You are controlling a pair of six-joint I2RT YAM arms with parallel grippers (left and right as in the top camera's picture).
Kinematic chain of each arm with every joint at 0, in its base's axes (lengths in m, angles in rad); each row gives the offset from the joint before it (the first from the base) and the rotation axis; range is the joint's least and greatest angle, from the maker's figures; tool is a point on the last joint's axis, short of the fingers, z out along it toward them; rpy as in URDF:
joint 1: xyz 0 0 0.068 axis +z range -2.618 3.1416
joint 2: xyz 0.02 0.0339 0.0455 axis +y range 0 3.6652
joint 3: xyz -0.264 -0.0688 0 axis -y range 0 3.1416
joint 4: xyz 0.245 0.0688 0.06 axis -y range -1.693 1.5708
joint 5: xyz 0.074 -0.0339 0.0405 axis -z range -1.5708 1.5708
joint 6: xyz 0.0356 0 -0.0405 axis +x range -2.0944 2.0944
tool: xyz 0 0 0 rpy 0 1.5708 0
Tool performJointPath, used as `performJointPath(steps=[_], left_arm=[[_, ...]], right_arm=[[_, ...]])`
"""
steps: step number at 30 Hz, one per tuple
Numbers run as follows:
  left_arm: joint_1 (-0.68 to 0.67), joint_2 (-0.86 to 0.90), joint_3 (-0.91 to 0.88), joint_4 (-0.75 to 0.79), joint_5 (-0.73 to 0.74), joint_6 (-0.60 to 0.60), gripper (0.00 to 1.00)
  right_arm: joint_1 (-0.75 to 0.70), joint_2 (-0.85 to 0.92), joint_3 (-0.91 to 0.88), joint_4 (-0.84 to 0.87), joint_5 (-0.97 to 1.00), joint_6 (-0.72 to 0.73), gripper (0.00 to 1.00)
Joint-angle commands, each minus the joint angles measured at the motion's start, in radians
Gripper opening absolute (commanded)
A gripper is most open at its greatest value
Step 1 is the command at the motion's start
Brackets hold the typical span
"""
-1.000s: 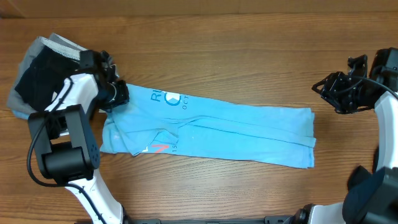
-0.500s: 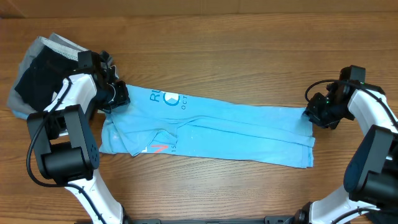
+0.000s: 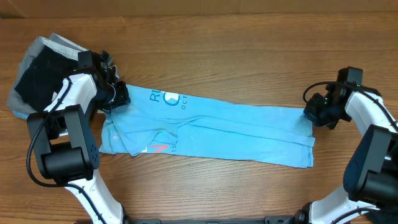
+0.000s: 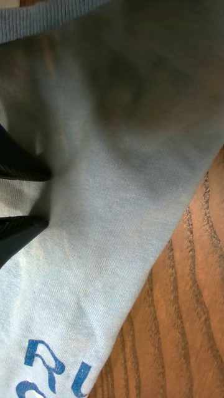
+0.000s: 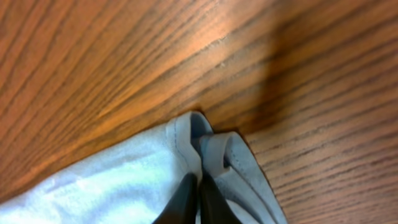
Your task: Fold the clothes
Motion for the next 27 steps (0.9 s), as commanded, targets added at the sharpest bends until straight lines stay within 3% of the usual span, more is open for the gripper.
performJointPath(steps=[1, 6, 8, 10, 17, 22, 25, 27], left_arm=[[-0.01, 0.03, -0.015, -0.017, -0.016, 0.026, 0.23], [-0.006, 0.03, -0.015, -0.017, -0.016, 0.026, 0.23], [-0.006, 0.03, -0.015, -0.016, -0.017, 0.026, 0.23], [-0.006, 0.03, -0.015, -0.013, -0.017, 0.026, 0.23], [-0.005, 0.023, 0.026, -0.032, 0.015, 0.031, 0.36], [-0.005, 0.008, 0.122, -0.125, 0.076, 0.048, 0.43], [-0.007, 0.008, 0.155, -0.154, 0.076, 0.049, 0.47], [-0.007, 0.008, 0.154, -0.157, 0.076, 0.049, 0.5]], right_arm=[[-0.023, -0.012, 0.028, 0.024, -0.001, 0.0, 0.04], [-0.096, -0.012, 0.124, 0.0, -0.001, 0.001, 0.06], [-0.118, -0.012, 0.134, -0.021, -0.005, 0.0, 0.48], [-0.137, -0.012, 0.134, -0.048, -0.002, 0.0, 0.58], [-0.216, -0.012, 0.134, -0.154, -0.003, -0.032, 0.67], [-0.238, -0.012, 0.134, -0.196, -0.268, -0.222, 0.59], [-0.221, -0.012, 0.13, -0.217, -0.248, -0.205, 0.56], [-0.2, -0.012, 0.123, -0.233, -0.198, -0.201, 0.61]])
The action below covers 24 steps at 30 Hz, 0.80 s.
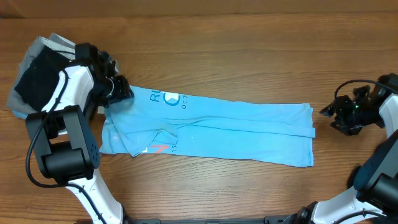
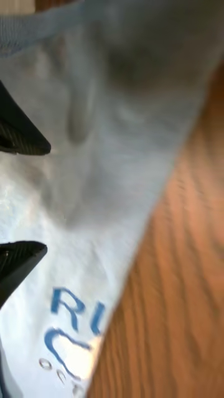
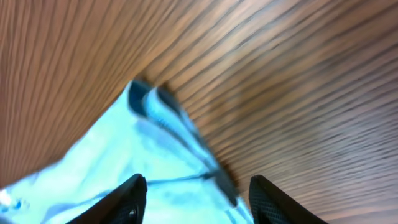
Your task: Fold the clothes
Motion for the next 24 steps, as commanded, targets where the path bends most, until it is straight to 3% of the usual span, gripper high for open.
performJointPath(steps=[1, 3, 6, 9, 13, 17, 18, 21, 24], left_arm=[[-0.007, 0.005, 0.027, -0.011, 0.026, 0.024, 0.5], [-0.007, 0.005, 0.024, -0.015, 0.025, 0.023, 0.51], [-0.009, 0.005, 0.023, -0.044, 0.025, 0.029, 0.52], [-0.009, 0.005, 0.001, -0.064, 0.022, 0.055, 0.52], [-0.01, 0.005, -0.079, -0.033, 0.023, 0.068, 0.54], [-0.014, 0.005, -0.168, 0.046, 0.023, 0.068, 0.56], [-0.014, 0.005, -0.187, 0.063, 0.023, 0.068, 0.56], [-0.013, 0.005, -0.234, 0.101, 0.018, 0.068, 0.55], [-0.013, 0.005, -0.243, 0.104, -0.002, 0.068, 0.55]], right_arm=[[0.039, -0.012, -0.002, -0.012, 0.006, -0.023, 0.61], [0.067, -0.012, -0.034, -0.022, 0.053, 0.012, 0.61], [0.089, -0.012, -0.076, -0.024, 0.052, 0.039, 0.5], [0.095, -0.012, -0.105, -0.023, 0.076, 0.08, 0.5], [0.095, -0.012, -0.162, 0.011, 0.092, 0.114, 0.57], [0.096, -0.012, -0.182, 0.078, 0.089, 0.114, 0.55], [0.096, -0.012, -0.182, 0.092, 0.089, 0.118, 0.51], [0.095, -0.012, -0.182, 0.111, 0.086, 0.137, 0.24], [0.089, -0.012, -0.155, 0.065, 0.086, 0.136, 0.05]])
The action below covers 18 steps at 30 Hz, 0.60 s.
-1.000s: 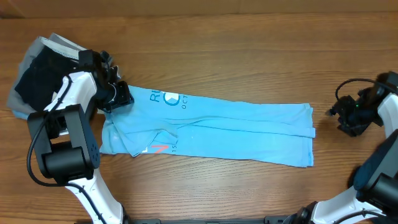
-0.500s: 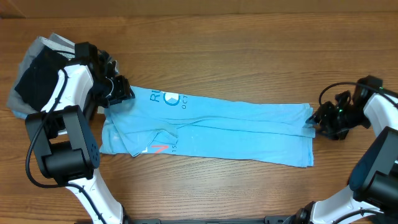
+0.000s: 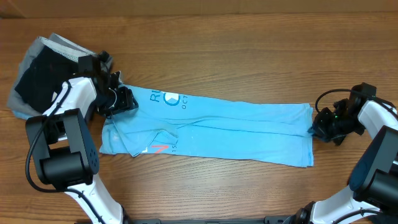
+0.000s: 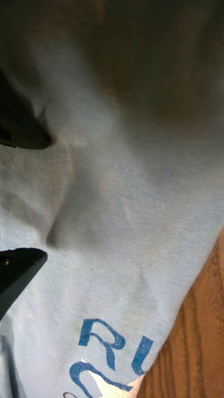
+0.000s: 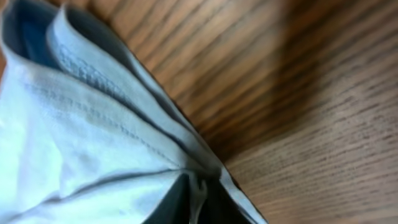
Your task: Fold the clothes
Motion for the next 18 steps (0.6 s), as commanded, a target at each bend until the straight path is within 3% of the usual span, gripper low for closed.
performJointPath(steps=[1, 7, 18], left_arm=[[-0.014, 0.05, -0.059, -0.001, -0.024, 0.019, 0.55], [-0.013, 0.05, -0.059, 0.003, -0.047, 0.019, 0.55], [-0.013, 0.05, -0.059, 0.002, -0.068, 0.019, 0.55]], right_arm=[[-0.01, -0.013, 0.04, -0.064, 0.004, 0.013, 0.04], [-0.032, -0.021, 0.123, -0.184, 0.012, 0.013, 0.04], [-0.044, -0.021, 0.128, -0.242, 0.101, 0.013, 0.11]])
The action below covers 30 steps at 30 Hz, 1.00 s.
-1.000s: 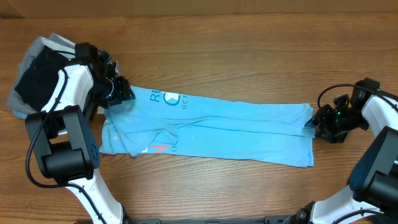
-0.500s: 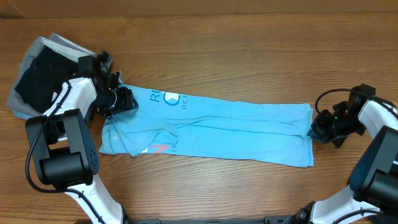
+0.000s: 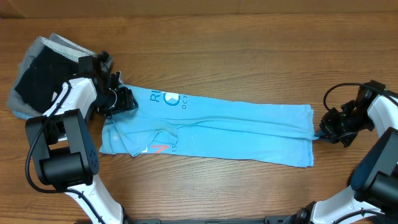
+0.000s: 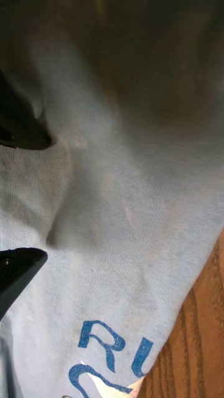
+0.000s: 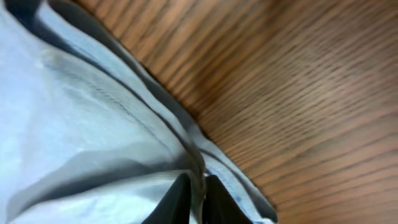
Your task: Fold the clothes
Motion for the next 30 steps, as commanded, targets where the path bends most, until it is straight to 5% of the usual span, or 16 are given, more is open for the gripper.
performJointPath(steps=[1, 3, 7, 11, 18, 23, 26, 30], left_arm=[[-0.013, 0.054, -0.053, -0.005, -0.059, 0.018, 0.55], [-0.011, 0.054, -0.053, -0.007, -0.062, 0.018, 0.55], [-0.011, 0.054, -0.053, -0.009, -0.062, 0.019, 0.55], [-0.011, 0.054, -0.053, -0.013, -0.061, 0.019, 0.56], [-0.011, 0.054, -0.052, -0.029, 0.037, 0.019, 0.57], [-0.011, 0.054, -0.052, -0.027, 0.049, 0.019, 0.59], [-0.011, 0.054, -0.052, -0.023, 0.046, 0.019, 0.6], [-0.011, 0.054, -0.053, -0.019, 0.046, 0.019, 0.61]], right_arm=[[-0.008, -0.021, 0.02, -0.021, 0.064, 0.002, 0.1], [-0.008, -0.021, 0.02, -0.037, 0.092, 0.002, 0.09], [-0.008, -0.021, 0.02, -0.048, 0.113, 0.003, 0.28], [-0.008, -0.021, 0.02, -0.048, 0.14, 0.032, 0.32], [-0.008, -0.022, 0.021, -0.012, -0.33, -0.203, 0.41], [0.019, -0.022, 0.013, 0.045, -0.259, -0.128, 0.57], [0.043, -0.022, -0.006, 0.088, -0.191, -0.074, 0.59], [0.109, -0.022, -0.083, 0.186, -0.238, -0.069, 0.49]])
